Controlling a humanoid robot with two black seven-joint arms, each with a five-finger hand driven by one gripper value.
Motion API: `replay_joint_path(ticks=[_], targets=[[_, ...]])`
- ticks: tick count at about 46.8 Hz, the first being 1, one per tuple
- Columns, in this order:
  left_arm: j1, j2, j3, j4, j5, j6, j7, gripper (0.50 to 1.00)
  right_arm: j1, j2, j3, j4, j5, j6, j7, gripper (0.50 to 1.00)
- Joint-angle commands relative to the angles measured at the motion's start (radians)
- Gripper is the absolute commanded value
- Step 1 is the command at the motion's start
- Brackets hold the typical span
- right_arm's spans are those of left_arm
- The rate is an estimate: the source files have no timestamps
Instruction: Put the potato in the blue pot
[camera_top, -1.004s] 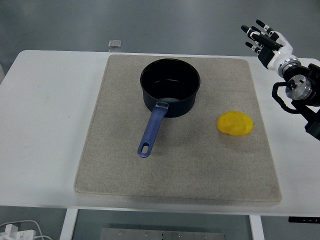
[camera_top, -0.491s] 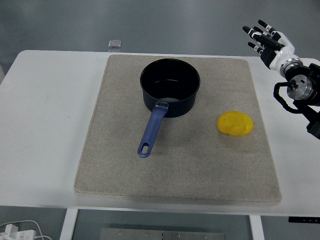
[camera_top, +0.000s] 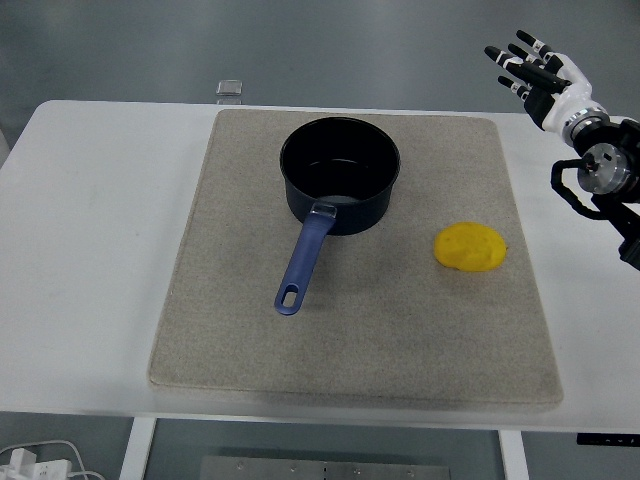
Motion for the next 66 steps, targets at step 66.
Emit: replay_joint_path(ticks=[66], targets=[[0.0,0.0,0.0,0.0,0.0,0.0,0.0,1.0,-0.016,-0.45,-0.228,0.654,-1.119,0.16,0.055,0.942]])
